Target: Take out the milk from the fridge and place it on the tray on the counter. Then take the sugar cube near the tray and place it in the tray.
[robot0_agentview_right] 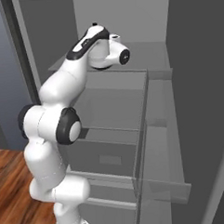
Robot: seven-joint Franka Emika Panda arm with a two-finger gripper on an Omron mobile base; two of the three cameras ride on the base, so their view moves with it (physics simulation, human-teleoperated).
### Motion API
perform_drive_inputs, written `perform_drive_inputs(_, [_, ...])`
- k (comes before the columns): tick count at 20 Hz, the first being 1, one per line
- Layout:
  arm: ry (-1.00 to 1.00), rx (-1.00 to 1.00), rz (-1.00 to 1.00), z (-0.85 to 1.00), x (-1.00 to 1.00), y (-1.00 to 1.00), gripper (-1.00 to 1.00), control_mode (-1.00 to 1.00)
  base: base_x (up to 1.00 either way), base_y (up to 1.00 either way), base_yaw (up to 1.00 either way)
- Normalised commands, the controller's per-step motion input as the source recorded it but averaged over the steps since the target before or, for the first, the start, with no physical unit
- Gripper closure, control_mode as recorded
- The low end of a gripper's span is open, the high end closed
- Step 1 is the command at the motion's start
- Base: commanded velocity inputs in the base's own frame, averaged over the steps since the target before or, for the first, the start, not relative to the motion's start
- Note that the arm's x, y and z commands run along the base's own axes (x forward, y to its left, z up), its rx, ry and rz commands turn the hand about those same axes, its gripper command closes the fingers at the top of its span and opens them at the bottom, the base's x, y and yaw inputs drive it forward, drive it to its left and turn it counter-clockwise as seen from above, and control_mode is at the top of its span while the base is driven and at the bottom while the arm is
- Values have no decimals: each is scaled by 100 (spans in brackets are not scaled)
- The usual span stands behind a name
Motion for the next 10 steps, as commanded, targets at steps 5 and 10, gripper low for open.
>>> perform_drive_inputs(5, [11,0,0,5,21,0,-100,-100,0,0,0])
perform_drive_inputs(10, [5,0,0,1,34,0,-100,-100,0,0,0])
